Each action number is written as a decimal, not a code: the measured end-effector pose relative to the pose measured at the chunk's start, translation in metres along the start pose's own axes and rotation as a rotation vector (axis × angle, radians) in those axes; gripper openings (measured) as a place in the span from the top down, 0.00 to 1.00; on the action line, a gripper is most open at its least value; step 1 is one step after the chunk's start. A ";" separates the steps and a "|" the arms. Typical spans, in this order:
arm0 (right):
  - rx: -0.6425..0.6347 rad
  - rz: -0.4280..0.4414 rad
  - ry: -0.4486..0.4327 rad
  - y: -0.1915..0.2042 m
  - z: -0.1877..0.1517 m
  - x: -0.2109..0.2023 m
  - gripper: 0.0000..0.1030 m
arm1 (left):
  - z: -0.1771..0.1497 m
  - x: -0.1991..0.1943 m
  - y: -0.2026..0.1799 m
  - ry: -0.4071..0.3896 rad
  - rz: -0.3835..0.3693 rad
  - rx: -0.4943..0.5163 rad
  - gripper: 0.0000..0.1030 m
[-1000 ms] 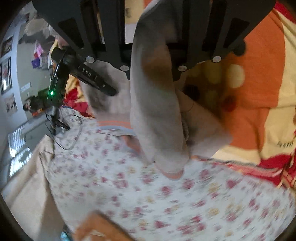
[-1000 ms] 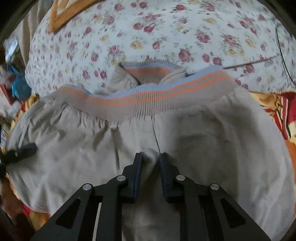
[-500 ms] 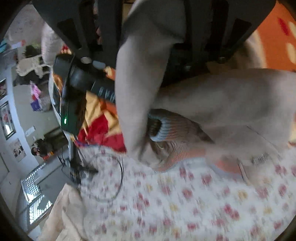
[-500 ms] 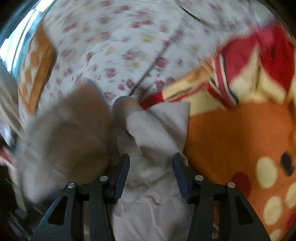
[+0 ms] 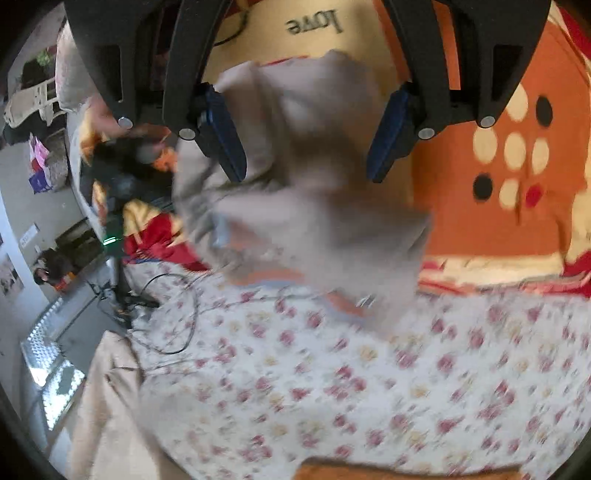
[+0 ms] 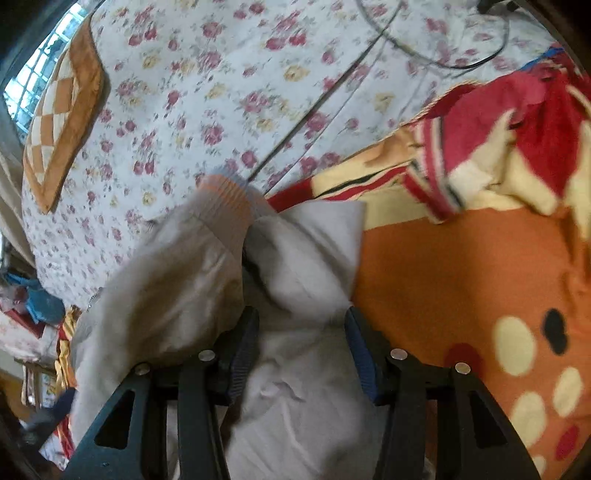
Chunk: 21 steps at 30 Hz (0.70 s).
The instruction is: Fold large clothes
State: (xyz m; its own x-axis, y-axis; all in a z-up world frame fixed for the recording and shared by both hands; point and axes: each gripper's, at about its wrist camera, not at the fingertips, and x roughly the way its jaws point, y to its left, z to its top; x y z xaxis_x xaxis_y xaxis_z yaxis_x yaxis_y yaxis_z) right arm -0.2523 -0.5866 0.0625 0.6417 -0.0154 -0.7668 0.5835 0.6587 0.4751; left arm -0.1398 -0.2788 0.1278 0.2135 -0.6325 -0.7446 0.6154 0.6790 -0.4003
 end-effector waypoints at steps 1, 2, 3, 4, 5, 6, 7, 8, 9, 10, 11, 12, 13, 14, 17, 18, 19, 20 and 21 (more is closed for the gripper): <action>0.016 0.001 -0.015 -0.002 0.001 -0.007 0.38 | -0.005 0.008 0.004 0.022 -0.004 -0.009 0.35; 0.027 0.006 -0.029 -0.004 0.001 -0.012 0.37 | -0.012 0.018 0.006 0.052 -0.016 -0.021 0.35; 0.035 0.011 -0.039 -0.005 0.002 -0.016 0.37 | -0.016 0.028 0.004 0.078 -0.027 -0.029 0.35; 0.047 0.015 -0.052 -0.005 0.004 -0.019 0.37 | -0.020 0.037 0.000 0.102 -0.043 -0.031 0.35; 0.057 0.019 -0.064 -0.005 0.004 -0.021 0.37 | -0.025 0.045 -0.006 0.116 -0.048 -0.022 0.35; 0.068 0.030 -0.077 -0.006 0.005 -0.024 0.37 | -0.027 0.050 -0.011 0.111 -0.031 -0.007 0.32; 0.077 0.055 -0.094 -0.006 0.005 -0.027 0.37 | -0.029 0.055 -0.018 0.092 -0.011 0.019 0.26; 0.076 0.076 -0.106 -0.004 0.006 -0.029 0.37 | -0.030 0.059 -0.022 0.083 -0.006 0.027 0.24; 0.063 0.098 -0.117 -0.001 0.005 -0.032 0.37 | -0.031 0.060 -0.024 0.079 0.000 0.028 0.22; 0.036 0.121 -0.126 0.005 0.005 -0.034 0.36 | -0.032 0.060 -0.026 0.068 0.012 0.030 0.22; 0.005 0.131 -0.126 0.011 0.004 -0.034 0.36 | -0.033 0.055 -0.027 0.059 0.016 0.038 0.22; -0.022 0.130 -0.124 0.017 0.003 -0.035 0.36 | -0.034 0.049 -0.027 0.052 0.012 0.047 0.22; -0.056 0.125 -0.123 0.023 0.001 -0.035 0.35 | -0.034 0.042 -0.026 0.048 0.002 0.056 0.23; -0.081 0.120 -0.125 0.028 0.000 -0.035 0.34 | -0.035 0.032 -0.024 0.042 0.001 0.067 0.23; -0.150 0.116 -0.119 0.041 -0.005 -0.036 0.34 | -0.043 0.003 -0.010 -0.029 0.128 0.123 0.22; -0.174 0.116 -0.126 0.046 -0.007 -0.039 0.34 | -0.044 0.001 -0.007 -0.046 0.179 0.134 0.22; -0.188 0.111 -0.135 0.049 -0.008 -0.041 0.34 | -0.047 -0.001 -0.003 -0.059 0.240 0.145 0.22; -0.199 0.106 -0.142 0.052 -0.010 -0.043 0.34 | -0.049 0.003 0.002 -0.053 0.295 0.157 0.22; -0.207 0.106 -0.145 0.055 -0.011 -0.044 0.34 | -0.050 0.007 0.007 -0.037 0.308 0.156 0.22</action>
State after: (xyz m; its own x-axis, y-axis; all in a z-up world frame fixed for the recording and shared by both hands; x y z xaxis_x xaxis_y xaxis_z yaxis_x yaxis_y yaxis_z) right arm -0.2534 -0.5415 0.1174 0.7669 -0.0360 -0.6407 0.4051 0.8016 0.4398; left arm -0.1723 -0.2597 0.0933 0.4333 -0.4216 -0.7965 0.6257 0.7768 -0.0708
